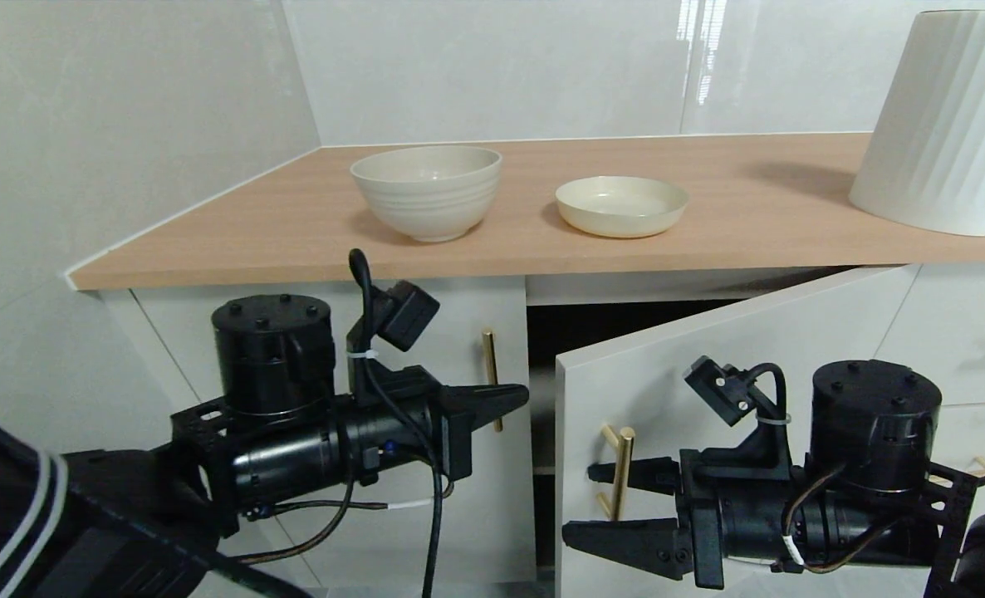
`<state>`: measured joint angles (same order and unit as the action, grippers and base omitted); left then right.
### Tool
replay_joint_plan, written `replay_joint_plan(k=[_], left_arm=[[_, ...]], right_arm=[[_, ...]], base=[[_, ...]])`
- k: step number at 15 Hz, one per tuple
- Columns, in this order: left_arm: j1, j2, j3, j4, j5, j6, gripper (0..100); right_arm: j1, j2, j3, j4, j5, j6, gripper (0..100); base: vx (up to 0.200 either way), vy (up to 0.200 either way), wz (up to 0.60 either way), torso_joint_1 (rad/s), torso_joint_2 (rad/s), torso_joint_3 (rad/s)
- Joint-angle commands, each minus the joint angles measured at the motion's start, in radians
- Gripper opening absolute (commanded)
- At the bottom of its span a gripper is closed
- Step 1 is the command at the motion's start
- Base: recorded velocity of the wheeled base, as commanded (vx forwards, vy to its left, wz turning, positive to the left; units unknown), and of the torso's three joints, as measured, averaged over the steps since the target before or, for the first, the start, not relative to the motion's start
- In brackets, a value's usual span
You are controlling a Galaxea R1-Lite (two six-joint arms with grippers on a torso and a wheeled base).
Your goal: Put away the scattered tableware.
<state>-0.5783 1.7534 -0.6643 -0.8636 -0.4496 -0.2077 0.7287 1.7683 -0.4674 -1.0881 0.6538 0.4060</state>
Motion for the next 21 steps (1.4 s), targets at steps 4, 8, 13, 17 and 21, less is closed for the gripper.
replay_joint_plan(k=[4, 8, 13, 17, 21], left_arm=[[-0.014, 0.115, -0.08, 0.006, 0.005, 0.001, 0], [-0.086, 0.163, -0.09, -0.002, 0.031, 0.001, 0], [-0.126, 0.152, -0.064, -0.003, 0.046, 0.001, 0], [-0.126, 0.156, -0.067, -0.003, 0.042, -0.002, 0], [-0.143, 0.199, -0.113, -0.012, 0.037, -0.001, 0]], right_arm=[[0.0, 0.008, 0.015, 0.004, -0.003, -0.022, 100], [-0.002, 0.02, 0.013, 0.004, -0.003, -0.024, 100], [-0.012, 0.03, 0.013, 0.004, -0.005, -0.032, 100], [-0.022, 0.03, 0.013, 0.004, -0.005, -0.042, 100], [-0.101, 0.013, 0.01, 0.004, -0.005, -0.044, 100]], base=[[0.0, 0.0, 0.0, 0.0, 0.0, 0.0], [0.0, 0.0, 0.0, 0.0, 0.0, 0.0], [0.0, 0.0, 0.0, 0.0, 0.0, 0.0], [0.0, 0.0, 0.0, 0.0, 0.0, 0.0], [0.0, 0.0, 0.0, 0.0, 0.0, 0.0]])
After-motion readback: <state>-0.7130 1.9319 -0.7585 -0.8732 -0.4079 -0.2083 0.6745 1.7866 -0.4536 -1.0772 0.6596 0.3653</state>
